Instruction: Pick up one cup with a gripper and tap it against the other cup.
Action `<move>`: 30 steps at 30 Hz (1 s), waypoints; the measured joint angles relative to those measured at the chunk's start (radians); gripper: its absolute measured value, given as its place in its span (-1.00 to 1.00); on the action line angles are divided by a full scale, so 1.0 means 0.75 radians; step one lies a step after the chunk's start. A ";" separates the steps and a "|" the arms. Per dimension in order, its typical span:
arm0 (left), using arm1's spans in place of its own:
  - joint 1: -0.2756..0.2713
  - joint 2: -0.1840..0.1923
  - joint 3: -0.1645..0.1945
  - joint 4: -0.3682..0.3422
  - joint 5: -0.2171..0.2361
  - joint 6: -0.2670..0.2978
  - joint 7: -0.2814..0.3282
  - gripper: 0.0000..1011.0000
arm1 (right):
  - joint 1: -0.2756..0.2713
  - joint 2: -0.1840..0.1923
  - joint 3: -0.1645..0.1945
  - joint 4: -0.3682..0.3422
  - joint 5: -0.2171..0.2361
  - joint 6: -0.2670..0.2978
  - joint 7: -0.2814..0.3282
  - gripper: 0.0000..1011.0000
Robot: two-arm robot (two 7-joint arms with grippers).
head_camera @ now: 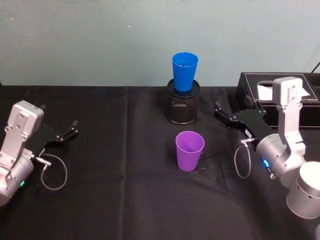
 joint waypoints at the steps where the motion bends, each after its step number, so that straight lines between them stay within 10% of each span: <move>1: 0.000 0.000 0.000 0.000 0.000 0.000 0.000 0.98 | 0.000 0.001 -0.001 -0.001 0.001 0.000 0.001 0.98; 30: 0.000 0.000 0.000 0.000 0.000 0.000 0.000 0.98 | -0.003 0.005 -0.007 -0.011 0.007 -0.003 0.011 0.98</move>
